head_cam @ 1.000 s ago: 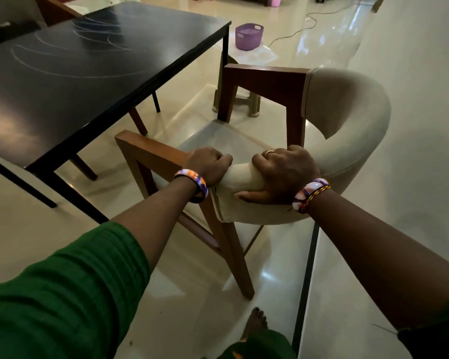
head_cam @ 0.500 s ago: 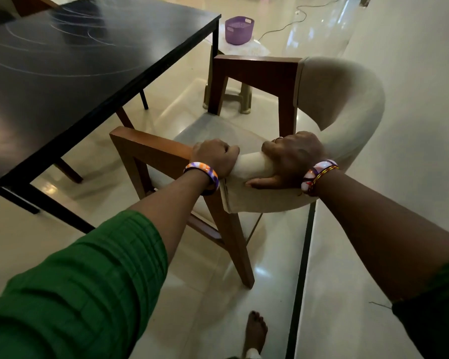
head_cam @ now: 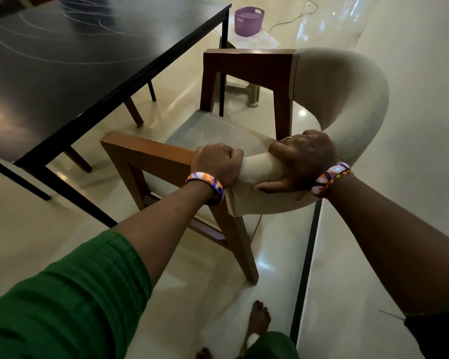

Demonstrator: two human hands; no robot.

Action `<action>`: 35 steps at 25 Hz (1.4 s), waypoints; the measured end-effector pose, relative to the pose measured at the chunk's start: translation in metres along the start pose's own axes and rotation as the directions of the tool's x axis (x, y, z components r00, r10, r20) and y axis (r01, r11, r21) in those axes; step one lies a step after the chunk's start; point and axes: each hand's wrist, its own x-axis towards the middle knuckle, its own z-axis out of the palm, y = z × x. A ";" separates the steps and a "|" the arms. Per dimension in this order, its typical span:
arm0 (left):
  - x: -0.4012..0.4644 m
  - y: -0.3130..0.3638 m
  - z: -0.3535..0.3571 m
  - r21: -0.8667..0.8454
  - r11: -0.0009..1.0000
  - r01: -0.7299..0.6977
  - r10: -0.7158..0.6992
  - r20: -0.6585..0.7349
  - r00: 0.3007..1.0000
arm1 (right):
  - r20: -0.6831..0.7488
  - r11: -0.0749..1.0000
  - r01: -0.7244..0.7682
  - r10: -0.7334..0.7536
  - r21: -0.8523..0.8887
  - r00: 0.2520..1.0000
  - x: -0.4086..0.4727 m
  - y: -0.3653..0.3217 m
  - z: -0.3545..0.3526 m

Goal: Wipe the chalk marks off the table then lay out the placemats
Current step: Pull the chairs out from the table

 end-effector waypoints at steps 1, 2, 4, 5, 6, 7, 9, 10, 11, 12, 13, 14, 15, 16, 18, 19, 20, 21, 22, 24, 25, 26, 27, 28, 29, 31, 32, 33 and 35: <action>0.002 0.000 -0.001 -0.012 1.000 0.003 -0.003 -0.008 1.000 | 0.002 1.000 0.009 -0.009 -0.007 1.000 0.002 0.002 0.000; 0.004 0.000 -0.002 -0.026 1.000 0.008 -0.008 -0.016 1.000 | 0.014 1.000 0.010 -0.010 -0.007 1.000 0.005 0.004 0.001; 0.011 -0.001 0.000 -0.039 0.999 0.014 -0.016 -0.031 0.999 | 0.041 1.000 0.002 -0.001 -0.015 0.999 0.009 0.009 0.004; 0.015 -0.002 0.000 -0.037 0.999 0.020 -0.021 -0.035 0.999 | 0.045 0.999 0.001 0.001 -0.032 0.999 0.012 0.012 0.006; 0.021 -0.004 0.001 -0.033 0.999 0.029 -0.030 -0.035 0.999 | 0.049 0.999 0.000 0.003 -0.046 0.999 0.015 0.015 0.009; 0.026 -0.006 0.002 -0.028 0.999 0.039 -0.040 -0.034 0.999 | 0.052 0.999 0.000 0.002 -0.048 0.999 0.018 0.018 0.011; 0.038 -0.009 0.001 -0.021 0.998 0.052 -0.053 -0.023 0.998 | 0.054 0.999 0.002 0.000 -0.036 0.999 0.027 0.025 0.016; 0.043 -0.011 0.001 -0.026 0.998 0.055 -0.055 -0.016 0.998 | 0.053 0.999 0.004 -0.002 -0.035 0.999 0.032 0.028 0.019; 0.050 -0.012 0.000 -0.031 0.998 0.059 -0.059 -0.012 0.998 | 0.058 0.999 0.006 -0.004 -0.038 0.998 0.036 0.032 0.022; 0.055 -0.014 0.000 -0.033 0.997 0.063 -0.064 -0.010 0.998 | 0.064 0.999 0.005 -0.002 -0.045 0.998 0.040 0.035 0.025; 0.061 -0.016 0.000 -0.029 0.997 0.067 -0.067 -0.010 0.998 | 0.066 0.999 0.004 -0.001 -0.051 0.998 0.044 0.038 0.028; 0.066 -0.018 0.001 -0.024 0.997 0.070 -0.070 -0.010 0.997 | 0.065 0.999 0.004 0.000 -0.049 0.998 0.049 0.042 0.031; 0.072 -0.021 0.001 -0.020 0.997 0.070 -0.070 -0.011 0.997 | 0.062 0.999 0.005 -0.003 -0.039 0.998 0.053 0.046 0.035; 0.076 -0.022 0.001 -0.015 0.998 0.067 -0.067 -0.012 0.998 | 0.064 1.000 0.007 -0.005 -0.026 0.998 0.056 0.049 0.038; 0.086 -0.024 0.001 -0.009 0.998 0.065 -0.066 -0.014 0.998 | 0.062 1.000 0.015 -0.014 -0.016 0.998 0.065 0.057 0.044; 0.091 -0.025 0.000 -0.011 0.997 0.073 -0.073 -0.010 0.997 | 0.060 1.000 0.020 -0.019 -0.017 0.998 0.069 0.061 0.046; 0.097 -0.026 0.000 -0.012 0.996 0.083 -0.083 -0.006 0.997 | 0.061 1.000 0.022 -0.021 -0.019 0.998 0.073 0.064 0.047; 0.102 -0.027 0.000 -0.013 0.996 0.093 -0.093 -0.003 0.996 | 0.061 1.000 0.020 -0.019 -0.024 0.998 0.078 0.068 0.049; 0.107 -0.028 -0.001 -0.016 0.995 0.102 -0.102 -0.003 0.995 | 0.057 0.999 0.020 -0.018 -0.033 0.998 0.082 0.071 0.050; 0.116 -0.030 0.000 -0.025 0.993 0.114 -0.114 -0.011 0.993 | 0.057 0.999 0.026 -0.025 -0.025 0.998 0.088 0.077 0.055; 0.121 -0.032 0.001 -0.025 0.992 0.120 -0.120 -0.021 0.993 | 0.065 0.999 0.033 -0.033 0.004 0.997 0.091 0.081 0.060; 0.125 -0.033 0.001 -0.027 0.991 0.128 -0.129 -0.031 0.991 | 0.070 0.999 0.036 -0.039 0.039 0.997 0.094 0.084 0.064; 0.129 -0.034 0.002 -0.033 0.990 0.138 -0.139 -0.039 0.990 | 0.069 0.997 0.039 -0.044 0.063 0.997 0.097 0.087 0.068; 0.132 -0.035 0.002 -0.045 0.988 0.146 -0.148 -0.041 0.988 | 0.067 0.996 0.040 -0.045 0.077 0.997 0.100 0.088 0.072; 0.135 -0.038 0.001 -0.061 0.987 0.151 -0.153 -0.036 0.988 | 0.069 0.996 0.039 -0.045 0.086 0.997 0.103 0.089 0.074; 0.140 -0.043 -0.001 -0.088 0.985 0.151 -0.154 -0.026 0.988 | 0.083 0.995 0.027 -0.035 0.097 0.996 0.107 0.089 0.076; 0.141 -0.045 -0.002 -0.097 0.983 0.155 -0.158 -0.027 0.987 | 0.091 0.995 0.019 -0.028 0.100 0.995 0.108 0.088 0.076; 0.141 -0.046 -0.002 -0.100 0.982 0.161 -0.165 -0.037 0.986 | 0.089 0.995 0.010 -0.018 0.100 0.996 0.108 0.087 0.075; 0.144 -0.045 -0.002 -0.084 0.980 0.181 -0.186 -0.063 0.980 | 0.079 0.996 -0.012 0.005 0.083 0.997 0.109 0.086 0.073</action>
